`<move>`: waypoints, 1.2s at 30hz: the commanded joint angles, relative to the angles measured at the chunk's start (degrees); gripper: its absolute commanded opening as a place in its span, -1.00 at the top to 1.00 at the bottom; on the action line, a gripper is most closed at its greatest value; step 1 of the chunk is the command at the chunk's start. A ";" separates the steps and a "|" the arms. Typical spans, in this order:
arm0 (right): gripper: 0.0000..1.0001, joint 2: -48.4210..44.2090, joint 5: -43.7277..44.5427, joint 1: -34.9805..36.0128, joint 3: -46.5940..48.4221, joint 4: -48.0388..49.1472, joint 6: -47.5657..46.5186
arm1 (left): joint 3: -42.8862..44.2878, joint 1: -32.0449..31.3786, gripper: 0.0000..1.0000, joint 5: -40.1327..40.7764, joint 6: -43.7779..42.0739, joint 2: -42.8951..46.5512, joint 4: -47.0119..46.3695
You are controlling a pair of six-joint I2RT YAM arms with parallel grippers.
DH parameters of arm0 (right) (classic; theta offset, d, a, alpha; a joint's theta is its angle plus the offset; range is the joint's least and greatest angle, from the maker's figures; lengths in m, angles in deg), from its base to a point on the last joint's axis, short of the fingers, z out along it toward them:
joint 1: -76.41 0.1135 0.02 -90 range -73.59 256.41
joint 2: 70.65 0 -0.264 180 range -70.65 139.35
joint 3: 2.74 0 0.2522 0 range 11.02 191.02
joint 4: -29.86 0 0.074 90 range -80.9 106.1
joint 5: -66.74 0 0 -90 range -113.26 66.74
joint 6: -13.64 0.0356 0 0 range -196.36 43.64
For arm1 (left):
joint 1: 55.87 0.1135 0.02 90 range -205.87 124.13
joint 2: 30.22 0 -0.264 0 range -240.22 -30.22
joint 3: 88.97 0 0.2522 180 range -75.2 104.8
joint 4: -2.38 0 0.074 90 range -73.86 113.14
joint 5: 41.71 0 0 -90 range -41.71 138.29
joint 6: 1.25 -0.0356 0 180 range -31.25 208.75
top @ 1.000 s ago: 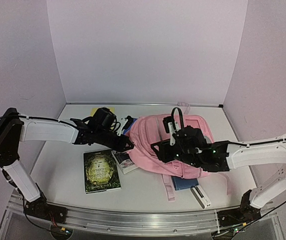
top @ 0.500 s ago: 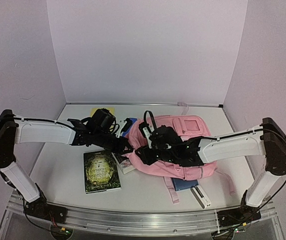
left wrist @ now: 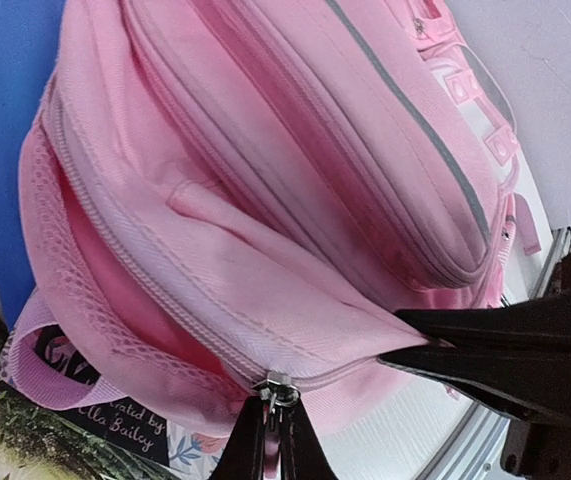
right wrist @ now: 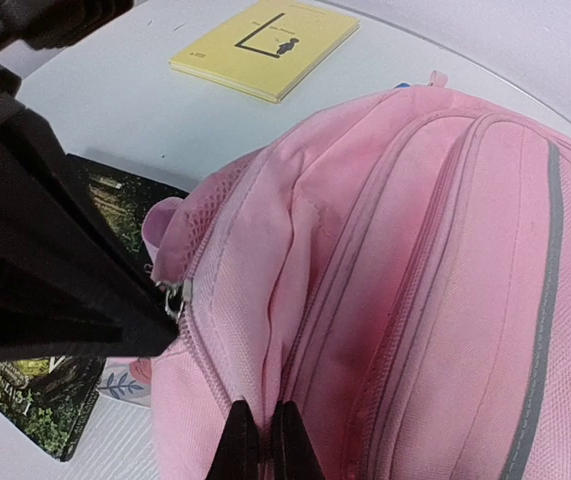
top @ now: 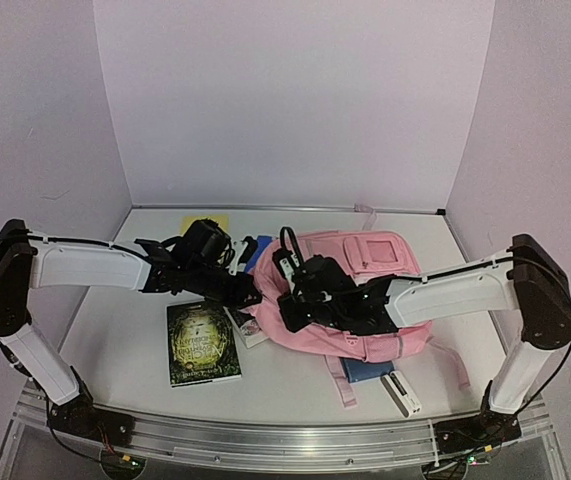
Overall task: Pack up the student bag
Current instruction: Unzip the student bag at the center of the board.
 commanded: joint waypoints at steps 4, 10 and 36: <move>1.00 -6.48 -0.31 0.63 -1.55 -0.71 0.29 | 2.63 4.77 1.00 7.90 4.17 2.35 2.11; 1.00 -11.81 -4.73 1.81 -4.73 -1.09 1.01 | 5.04 9.13 1.00 7.79 1.77 0.08 2.86; 0.59 -17.41 8.72 8.70 -4.02 -6.58 8.50 | 8.48 20.94 1.00 -15.35 -7.02 -9.42 -10.13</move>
